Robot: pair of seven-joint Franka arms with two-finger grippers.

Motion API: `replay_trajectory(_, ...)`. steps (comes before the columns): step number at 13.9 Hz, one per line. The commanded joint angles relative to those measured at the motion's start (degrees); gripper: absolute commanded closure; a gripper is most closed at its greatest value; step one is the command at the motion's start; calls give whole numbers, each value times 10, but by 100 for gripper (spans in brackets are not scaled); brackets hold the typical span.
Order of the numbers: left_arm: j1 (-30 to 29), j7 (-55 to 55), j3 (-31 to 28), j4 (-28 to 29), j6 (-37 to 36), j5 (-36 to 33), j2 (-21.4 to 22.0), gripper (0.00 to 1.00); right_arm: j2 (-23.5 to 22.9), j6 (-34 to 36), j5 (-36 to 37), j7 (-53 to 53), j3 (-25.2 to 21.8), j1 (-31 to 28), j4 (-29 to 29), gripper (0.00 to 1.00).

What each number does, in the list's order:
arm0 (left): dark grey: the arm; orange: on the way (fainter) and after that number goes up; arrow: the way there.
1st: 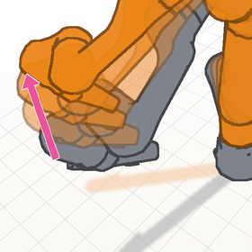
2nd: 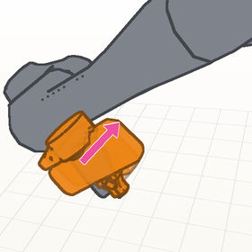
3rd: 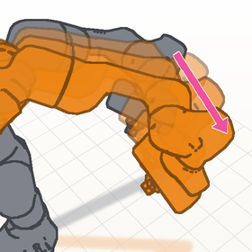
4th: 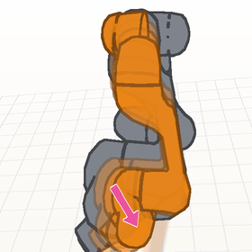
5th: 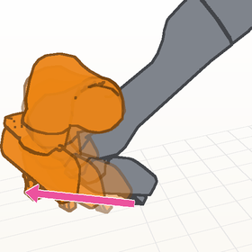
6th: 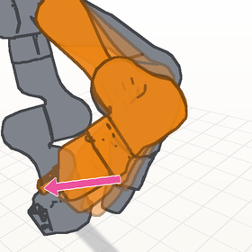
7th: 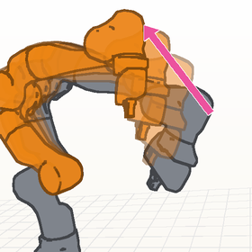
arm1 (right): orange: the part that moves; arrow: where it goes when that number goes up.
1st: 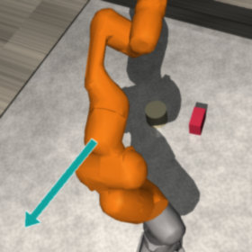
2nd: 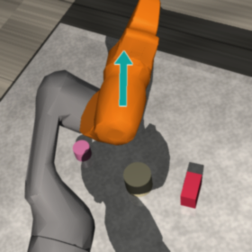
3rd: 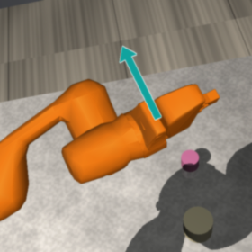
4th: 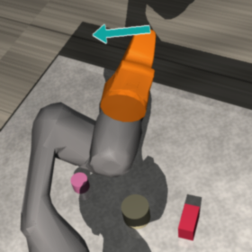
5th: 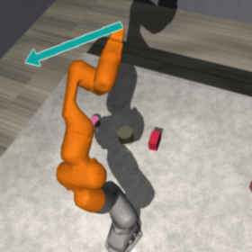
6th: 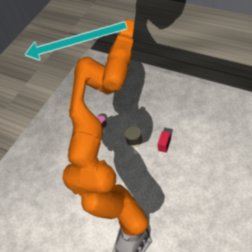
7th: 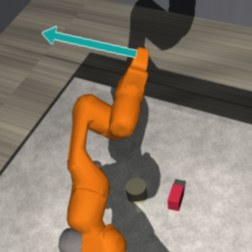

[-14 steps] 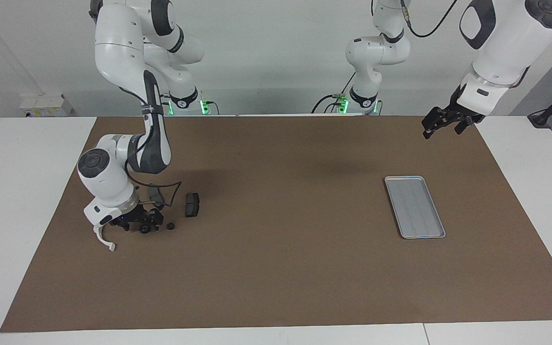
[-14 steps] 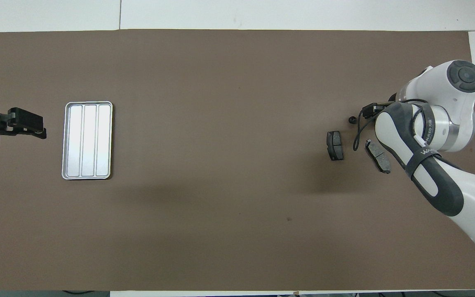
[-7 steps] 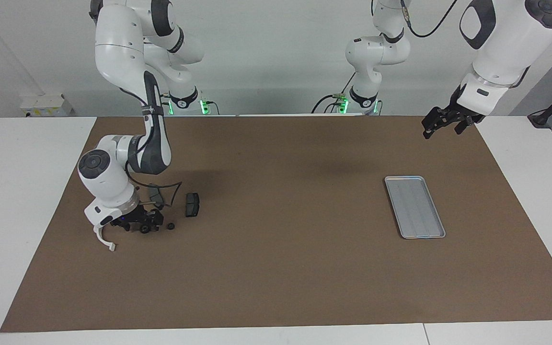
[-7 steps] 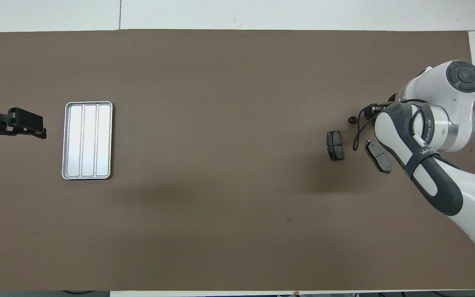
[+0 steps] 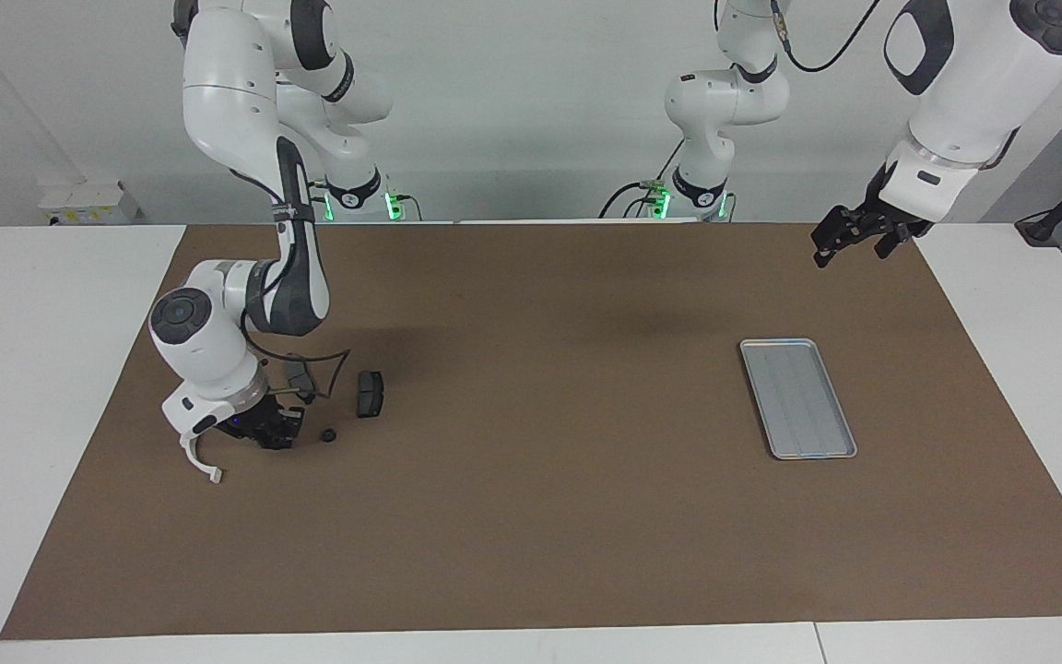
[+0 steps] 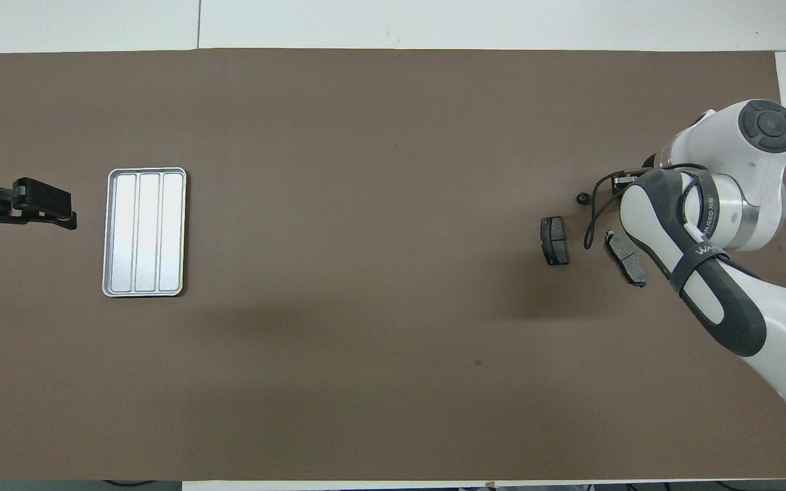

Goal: Pick bearing gear from pile to tray

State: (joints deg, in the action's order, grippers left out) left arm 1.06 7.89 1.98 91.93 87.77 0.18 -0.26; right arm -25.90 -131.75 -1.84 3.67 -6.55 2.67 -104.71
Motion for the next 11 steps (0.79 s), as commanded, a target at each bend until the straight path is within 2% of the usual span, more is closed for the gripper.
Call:
replay_trajectory(1, -1, -3, 0, 22, 11, -4, 18, 0, 18, 29, -16, 15, 3, 0, 17, 100)
replay_trajectory(3, -1, -3, 0, 22, 11, -4, 18, 0, 26, 115, -17, -1, 3, 14, 75, 100)
replay_trajectory(7, -1, -3, 0, 22, 11, -4, 18, 0, 51, 243, -17, -141, 21, 53, 166, 100)
replay_trajectory(9, -1, -3, 0, 22, 11, -4, 18, 0, 65, 271, -18, -273, 43, 95, 186, 100)
replay_trajectory(11, -1, -3, 0, 22, 11, -3, 18, 0, 75, 274, -9, -410, 58, 167, 184, 100)
